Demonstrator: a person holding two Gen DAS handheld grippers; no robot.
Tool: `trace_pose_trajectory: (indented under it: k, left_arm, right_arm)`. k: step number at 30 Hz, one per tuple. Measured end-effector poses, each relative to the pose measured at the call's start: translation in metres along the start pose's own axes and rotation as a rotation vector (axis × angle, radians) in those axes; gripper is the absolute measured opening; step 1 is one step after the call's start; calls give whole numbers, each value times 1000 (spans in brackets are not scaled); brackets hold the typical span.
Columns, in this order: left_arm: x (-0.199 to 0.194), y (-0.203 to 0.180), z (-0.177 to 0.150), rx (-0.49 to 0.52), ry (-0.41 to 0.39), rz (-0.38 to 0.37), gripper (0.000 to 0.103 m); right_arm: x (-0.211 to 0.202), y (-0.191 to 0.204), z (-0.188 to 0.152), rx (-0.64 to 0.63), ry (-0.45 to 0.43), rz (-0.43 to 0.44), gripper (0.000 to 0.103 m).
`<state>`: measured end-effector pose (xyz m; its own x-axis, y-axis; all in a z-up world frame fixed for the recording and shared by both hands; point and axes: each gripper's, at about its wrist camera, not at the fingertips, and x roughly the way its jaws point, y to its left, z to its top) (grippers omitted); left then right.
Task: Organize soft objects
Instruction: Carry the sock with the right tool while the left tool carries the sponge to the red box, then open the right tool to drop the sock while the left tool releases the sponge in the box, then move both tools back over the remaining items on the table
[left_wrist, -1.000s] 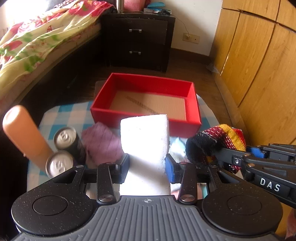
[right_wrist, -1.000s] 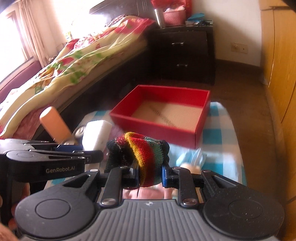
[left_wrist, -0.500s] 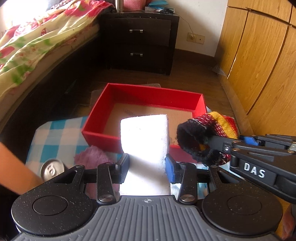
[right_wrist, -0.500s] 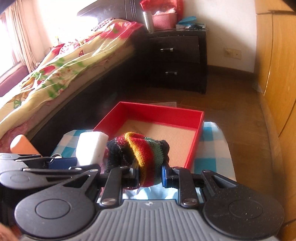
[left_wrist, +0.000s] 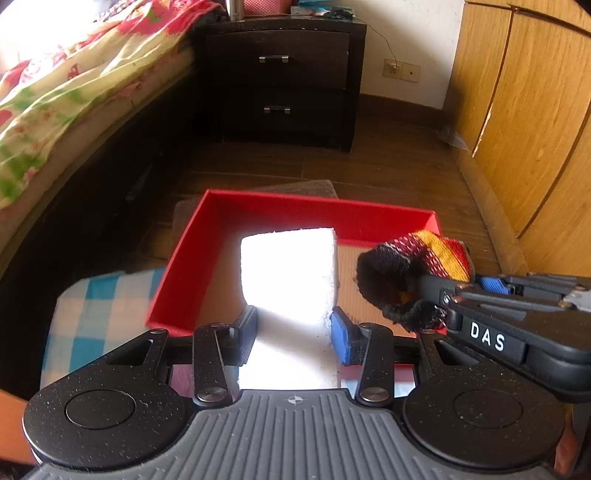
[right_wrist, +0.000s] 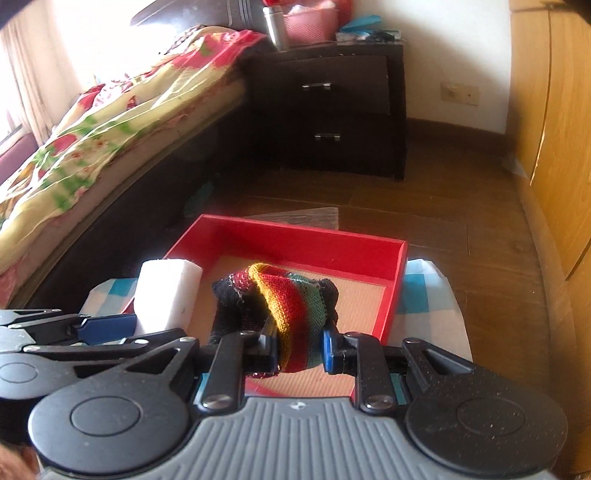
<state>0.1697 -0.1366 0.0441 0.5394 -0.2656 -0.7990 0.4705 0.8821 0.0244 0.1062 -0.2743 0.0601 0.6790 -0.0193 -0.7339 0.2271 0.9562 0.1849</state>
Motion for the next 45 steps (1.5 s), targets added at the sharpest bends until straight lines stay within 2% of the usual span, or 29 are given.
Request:
trace_pose_trajectory:
  k: [6,15,20,26,30,33,36,45]
  left_arm:
    - [23,-1,13,10,12,38,43]
    - [49,-1,15,17,53,80,44]
    - [56,-4,15,33,65,86,50]
    - [58,-4,17,18,66,94,60]
    - [55,-6,18,19,59,102,71]
    - [47,-6,18,17,39,108,72]
    - [36,-5,18,2,24,105,73]
    - [1,-8,11,18,17,115,74]
  right_arm:
    - [25,-14,2,27,22,-13,1]
    - [54,-17,-2,15,83,-39,2]
    - [62,-19,-6,22,99,-53,5]
    - [60,-22,-7,28,92,-68,15]
    - [57,-21,-6,27,82,-67,19]
    - [50,-20,-3,27,60,-68,24]
    - [41,-19,0,30,38,-64,25]
    - [12,-7,0,-14,45,-63,27]
